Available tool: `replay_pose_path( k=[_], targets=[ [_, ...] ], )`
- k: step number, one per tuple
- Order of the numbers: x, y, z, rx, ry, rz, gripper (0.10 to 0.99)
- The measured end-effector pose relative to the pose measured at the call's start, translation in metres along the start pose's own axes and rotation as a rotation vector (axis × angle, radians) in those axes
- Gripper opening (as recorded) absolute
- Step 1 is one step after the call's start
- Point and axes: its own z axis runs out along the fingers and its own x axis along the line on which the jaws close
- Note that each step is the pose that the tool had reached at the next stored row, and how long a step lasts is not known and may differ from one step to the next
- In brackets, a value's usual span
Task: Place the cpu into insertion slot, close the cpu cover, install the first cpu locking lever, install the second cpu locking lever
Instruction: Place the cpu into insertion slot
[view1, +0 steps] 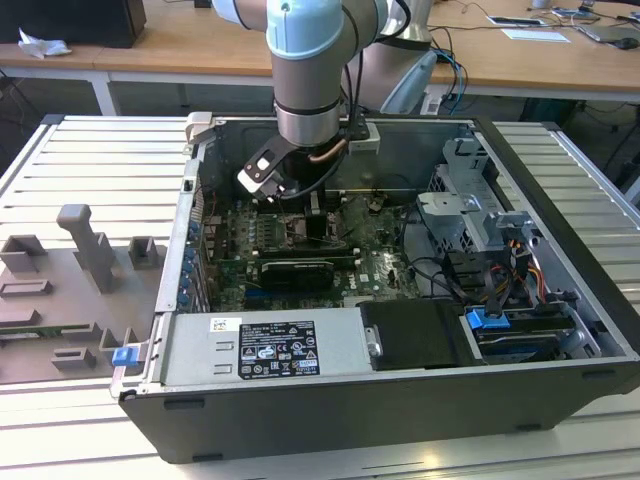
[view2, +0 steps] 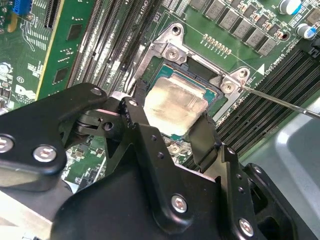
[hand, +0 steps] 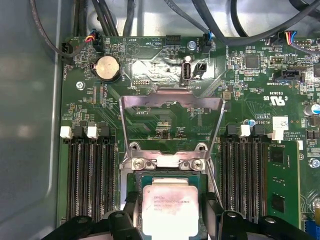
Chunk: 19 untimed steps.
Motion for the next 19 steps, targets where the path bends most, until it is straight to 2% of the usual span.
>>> replay_pose_path(
  k=[8, 12, 19],
  targets=[
    [0.0033, 0.0013, 0.0002, 0.0, 0.0097, 0.001, 0.612],
    [0.0034, 0.0015, -0.0005, 0.0, 0.0104, 0.001, 0.612],
    [0.0035, 0.0027, -0.0127, 0.0, 0.0074, 0.001, 0.612]
  ],
)
